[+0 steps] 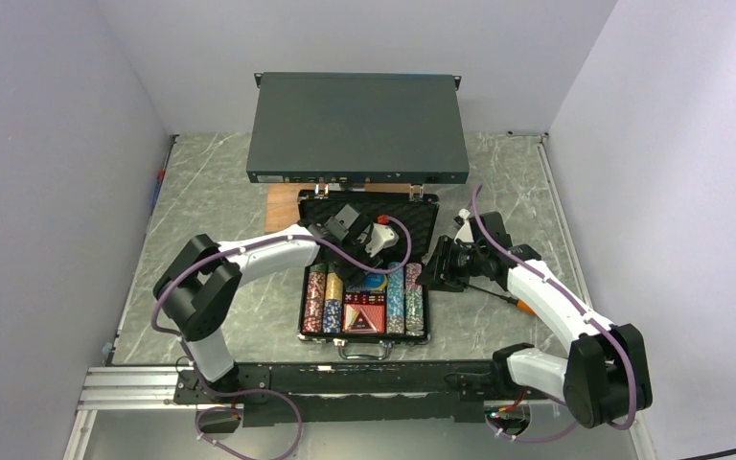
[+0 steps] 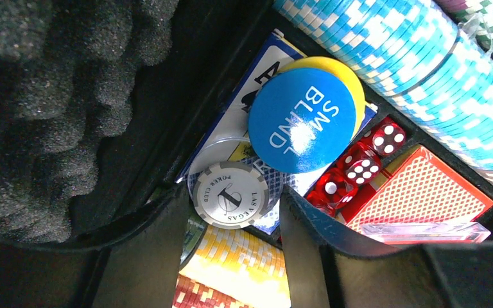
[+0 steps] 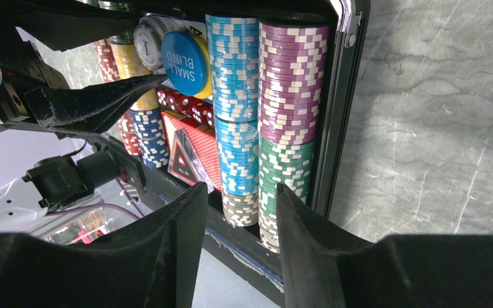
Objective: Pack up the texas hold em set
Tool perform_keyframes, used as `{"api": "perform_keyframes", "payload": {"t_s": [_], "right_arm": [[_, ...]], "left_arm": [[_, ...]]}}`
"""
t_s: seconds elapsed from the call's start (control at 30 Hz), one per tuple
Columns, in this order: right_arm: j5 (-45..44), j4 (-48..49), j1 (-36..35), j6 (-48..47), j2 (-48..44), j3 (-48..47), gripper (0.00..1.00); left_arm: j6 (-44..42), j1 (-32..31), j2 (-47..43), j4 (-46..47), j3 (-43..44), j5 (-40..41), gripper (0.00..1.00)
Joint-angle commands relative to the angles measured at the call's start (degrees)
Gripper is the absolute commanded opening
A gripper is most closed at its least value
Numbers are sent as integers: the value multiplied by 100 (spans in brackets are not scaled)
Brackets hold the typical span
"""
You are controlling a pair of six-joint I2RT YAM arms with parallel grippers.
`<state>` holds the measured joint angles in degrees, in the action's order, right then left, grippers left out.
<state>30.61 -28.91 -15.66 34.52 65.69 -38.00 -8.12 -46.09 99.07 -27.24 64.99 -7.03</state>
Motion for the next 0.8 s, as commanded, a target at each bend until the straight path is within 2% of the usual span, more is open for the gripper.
{"api": "perform_keyframes", "payload": {"t_s": [0.0,0.2,0.47,0.77], "right_arm": [[138,232,29,28,-4,9,45],[149,245,29,28,-5,2,45],[181,295,26,46,12,69,45],[152,308,28,63,-58,103,45]], "left_arm": [[4,-47,48,-36,191,235,55],[36,-73,-89,-78,296,220,40],[27,-130,-248,-228,432,209,25],[215,-156,-659,-275,409,24,23]]}}
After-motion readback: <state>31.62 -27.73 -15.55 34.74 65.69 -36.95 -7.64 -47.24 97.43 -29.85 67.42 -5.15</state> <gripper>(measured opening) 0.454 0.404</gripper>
